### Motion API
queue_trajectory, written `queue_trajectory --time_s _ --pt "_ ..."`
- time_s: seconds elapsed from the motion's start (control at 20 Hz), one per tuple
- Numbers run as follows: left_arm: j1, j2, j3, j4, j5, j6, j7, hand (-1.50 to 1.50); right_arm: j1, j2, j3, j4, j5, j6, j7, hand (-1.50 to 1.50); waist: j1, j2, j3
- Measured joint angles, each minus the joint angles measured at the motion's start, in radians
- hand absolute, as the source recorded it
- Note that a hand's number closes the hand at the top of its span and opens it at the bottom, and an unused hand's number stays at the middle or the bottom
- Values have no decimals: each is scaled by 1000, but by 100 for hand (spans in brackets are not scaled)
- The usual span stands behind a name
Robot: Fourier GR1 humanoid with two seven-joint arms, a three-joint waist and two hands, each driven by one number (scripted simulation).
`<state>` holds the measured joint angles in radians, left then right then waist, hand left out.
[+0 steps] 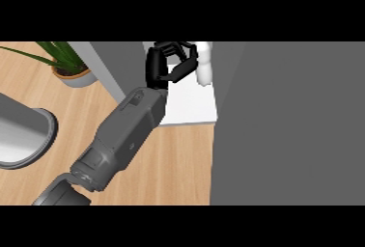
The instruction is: Pick up the bottled water, place it into the cabinet and close the cabinet
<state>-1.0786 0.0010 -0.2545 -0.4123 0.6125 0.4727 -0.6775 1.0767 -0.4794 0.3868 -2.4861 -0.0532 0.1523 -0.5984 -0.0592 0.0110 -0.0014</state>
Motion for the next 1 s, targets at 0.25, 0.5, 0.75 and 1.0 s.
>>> queue_trajectory --time_s 0.25,0.5,0.75,1.0 --pt "75 -1 -86 -111 71 -76 41 150 -6 6 14 -2 6 -10 17 -150 14 -9 0" --pt "217 -1 -198 -286 149 -173 74 -150 10 6 45 -7 12 -24 25 -150 31 -17 -1" --pt "402 4 -320 -493 180 -217 107 -150 22 19 78 -8 20 -58 28 -150 58 -24 -1" --pt "604 54 -402 -709 150 -177 114 -150 38 15 96 -10 30 -92 19 -150 77 -27 -1"
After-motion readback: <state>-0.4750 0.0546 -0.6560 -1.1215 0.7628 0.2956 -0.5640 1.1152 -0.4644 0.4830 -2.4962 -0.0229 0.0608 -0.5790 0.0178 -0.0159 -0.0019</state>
